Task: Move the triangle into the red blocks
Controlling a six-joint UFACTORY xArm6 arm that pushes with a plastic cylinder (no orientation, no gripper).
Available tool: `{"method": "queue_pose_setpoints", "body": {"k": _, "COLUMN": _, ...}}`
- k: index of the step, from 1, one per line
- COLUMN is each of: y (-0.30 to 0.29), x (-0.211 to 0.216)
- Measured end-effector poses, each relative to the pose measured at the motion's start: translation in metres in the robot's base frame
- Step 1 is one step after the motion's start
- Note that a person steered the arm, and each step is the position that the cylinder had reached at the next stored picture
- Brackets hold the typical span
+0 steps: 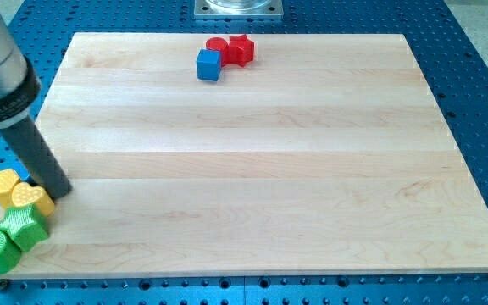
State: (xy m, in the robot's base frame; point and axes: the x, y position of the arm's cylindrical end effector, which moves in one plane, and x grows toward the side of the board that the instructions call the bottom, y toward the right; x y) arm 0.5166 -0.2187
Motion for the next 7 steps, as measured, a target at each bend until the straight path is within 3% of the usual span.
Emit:
{"method": "queue_pose_setpoints", "body": {"k": 1, "y": -0.009, "x": -0.075}}
{"method": "queue_pose_setpoints", "body": {"k": 2, "y": -0.083, "x": -0.084}}
{"method": "queue_pose_setpoints", "body": {"k": 4, "y": -0.078, "x": -0.003}}
{"method": "queue_pose_setpoints", "body": {"k": 5, "y": -0.050, "x": -0.004}}
{"method": "queue_pose_setpoints", "body": {"k": 7, "y": 0.103, "x": -0.013}}
